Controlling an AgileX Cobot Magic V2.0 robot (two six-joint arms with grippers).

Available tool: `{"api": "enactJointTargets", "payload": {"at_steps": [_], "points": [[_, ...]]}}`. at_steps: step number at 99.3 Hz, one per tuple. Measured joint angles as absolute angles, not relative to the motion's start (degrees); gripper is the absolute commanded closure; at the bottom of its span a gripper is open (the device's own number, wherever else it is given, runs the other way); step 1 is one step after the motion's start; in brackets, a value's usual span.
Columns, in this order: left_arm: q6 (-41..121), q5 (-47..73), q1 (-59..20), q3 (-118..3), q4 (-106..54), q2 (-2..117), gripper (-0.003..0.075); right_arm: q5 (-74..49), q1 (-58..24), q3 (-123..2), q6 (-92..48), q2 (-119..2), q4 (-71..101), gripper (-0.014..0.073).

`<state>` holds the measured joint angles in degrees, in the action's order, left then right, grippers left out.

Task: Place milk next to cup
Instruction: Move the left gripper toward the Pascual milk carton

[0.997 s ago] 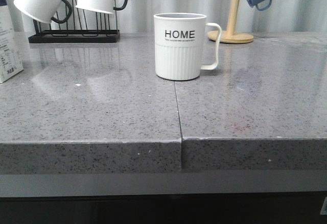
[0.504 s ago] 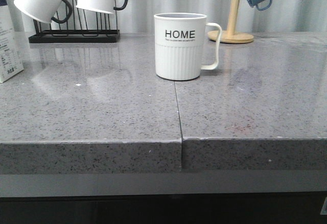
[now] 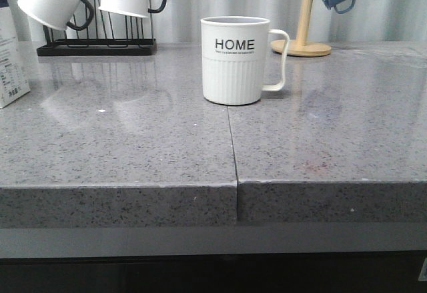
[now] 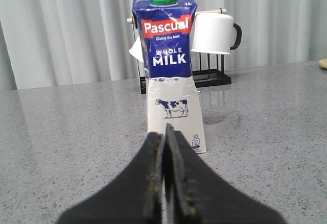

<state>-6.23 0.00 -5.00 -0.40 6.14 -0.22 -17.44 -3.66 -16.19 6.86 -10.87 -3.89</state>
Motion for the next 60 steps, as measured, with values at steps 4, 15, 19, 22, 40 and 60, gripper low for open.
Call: {"api": "enactJointTargets", "payload": {"at_steps": [4,15,19,22,40,60], "points": [[-6.23,1.28,-5.00,-0.69,5.57,-0.22,0.0741,-17.44,-3.66,-16.19,6.86,-10.87,-3.98,0.0662],[-6.23,7.24,-5.00,-2.83,1.14,0.73,0.0741,-17.44,-3.66,-16.19,6.86,-10.87,-3.98,0.0662],[-6.23,8.40,-5.00,-4.95,-0.65,2.41,0.0741,-17.44,-3.66,-16.19,6.86,-10.87,-3.98,0.0662],[-6.23,8.93,-5.00,-6.65,-1.42,3.86,0.0741,-17.44,-3.66,-16.19,6.86,-10.87,-3.98,0.0662],[-6.23,12.30,-5.00,-19.86,-3.11,16.86,0.0741,-17.44,-3.66,-16.19,6.86,-10.87,-3.98,0.0662],[-6.23,15.87,-5.00,-30.20,-3.21,31.60,0.0741,-17.44,-3.66,-16.19,6.86,-10.87,-3.98,0.0662]]}}
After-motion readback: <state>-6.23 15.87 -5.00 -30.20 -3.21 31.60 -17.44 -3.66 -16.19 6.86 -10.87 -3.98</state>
